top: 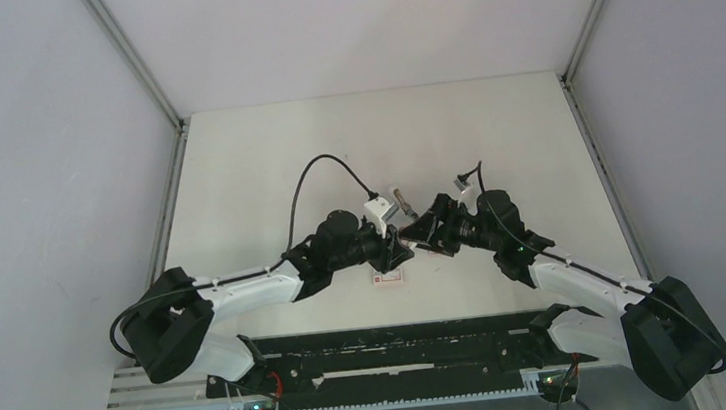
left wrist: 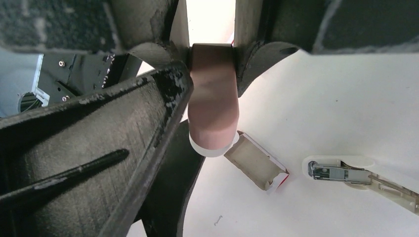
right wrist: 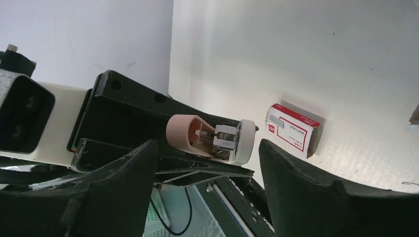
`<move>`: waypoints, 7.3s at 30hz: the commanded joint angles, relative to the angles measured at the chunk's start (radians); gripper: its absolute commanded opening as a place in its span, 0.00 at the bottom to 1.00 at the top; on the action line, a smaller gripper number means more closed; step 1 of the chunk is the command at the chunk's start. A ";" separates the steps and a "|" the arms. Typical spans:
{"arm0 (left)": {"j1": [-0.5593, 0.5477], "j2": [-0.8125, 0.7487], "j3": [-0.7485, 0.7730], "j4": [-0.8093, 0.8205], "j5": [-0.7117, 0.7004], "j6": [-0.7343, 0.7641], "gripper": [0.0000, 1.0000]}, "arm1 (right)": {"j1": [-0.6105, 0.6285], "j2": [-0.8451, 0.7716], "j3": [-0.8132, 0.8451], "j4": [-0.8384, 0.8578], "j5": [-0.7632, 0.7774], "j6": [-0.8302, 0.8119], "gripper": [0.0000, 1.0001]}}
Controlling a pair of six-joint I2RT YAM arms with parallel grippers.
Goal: Load the staples into the stapler
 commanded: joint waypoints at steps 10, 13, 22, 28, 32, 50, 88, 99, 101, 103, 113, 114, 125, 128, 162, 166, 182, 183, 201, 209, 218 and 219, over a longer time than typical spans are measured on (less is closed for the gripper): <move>-0.024 -0.012 0.037 0.028 0.005 0.011 0.01 | 0.018 0.038 0.051 0.047 0.085 0.007 0.75; -0.032 -0.009 0.041 0.030 -0.010 -0.001 0.01 | 0.033 0.055 0.066 0.045 0.117 0.014 0.71; -0.037 -0.001 0.056 0.039 -0.068 -0.040 0.01 | 0.105 0.075 0.100 -0.007 0.201 0.012 0.67; -0.037 -0.005 0.064 0.042 -0.101 -0.051 0.00 | 0.120 0.065 0.101 -0.040 0.235 -0.002 0.00; -0.037 -0.003 0.067 0.041 -0.105 -0.053 0.00 | 0.141 0.037 0.101 -0.059 0.302 -0.019 0.00; -0.037 0.012 0.091 0.022 -0.157 -0.066 0.00 | 0.150 0.015 0.101 -0.062 0.177 0.024 0.27; 0.209 -0.064 -0.013 -0.216 -0.091 0.024 0.00 | -0.036 -0.276 0.154 -0.460 0.404 -0.407 0.87; 0.317 0.101 0.087 -0.395 -0.122 0.064 0.07 | -0.050 -0.167 0.160 -0.482 0.409 -0.488 0.86; 0.316 0.122 0.101 -0.415 -0.116 0.076 0.13 | -0.051 -0.162 0.160 -0.479 0.407 -0.492 0.86; 0.316 0.128 0.106 -0.429 -0.127 0.077 0.31 | -0.051 -0.160 0.159 -0.479 0.410 -0.496 0.86; 0.317 0.027 0.077 -0.520 -0.334 0.089 0.66 | -0.052 -0.169 0.159 -0.484 0.418 -0.511 0.86; 0.317 0.013 0.071 -0.521 -0.347 0.089 0.66 | -0.052 -0.169 0.159 -0.484 0.418 -0.512 0.86; 0.323 -0.135 0.029 -0.492 -0.429 0.061 0.68 | -0.052 -0.153 0.158 -0.449 0.382 -0.573 0.86; 0.338 -0.217 -0.012 -0.405 -0.409 0.031 0.68 | -0.049 -0.118 0.159 -0.384 0.322 -0.655 0.86; 0.478 -0.351 -0.216 0.012 -0.056 -0.047 0.68 | 0.042 0.677 0.580 -0.343 0.482 -0.976 0.60; 0.478 -0.344 -0.220 0.012 -0.048 -0.044 0.68 | 0.056 0.695 0.581 -0.339 0.506 -1.002 0.53; 0.474 -0.245 -0.189 0.030 0.090 -0.056 0.64 | 0.174 0.620 0.492 -0.318 0.422 -1.067 0.00; 0.472 -0.238 -0.188 0.038 0.098 -0.063 0.64 | 0.186 0.601 0.474 -0.318 0.420 -1.064 0.00; 0.335 -0.062 -0.110 0.133 0.206 -0.135 0.64 | 0.292 0.452 0.305 -0.213 0.414 -1.005 0.39; 0.322 -0.052 -0.109 0.133 0.131 -0.142 0.64 | 0.270 0.267 0.209 -0.230 0.448 -0.710 0.53; 0.320 -0.017 -0.097 0.111 0.100 -0.172 0.65 | 0.244 0.245 0.185 -0.309 0.457 -0.278 0.51; 0.320 -0.012 -0.094 0.111 0.107 -0.173 0.65 | 0.239 0.257 0.185 -0.302 0.451 -0.260 0.50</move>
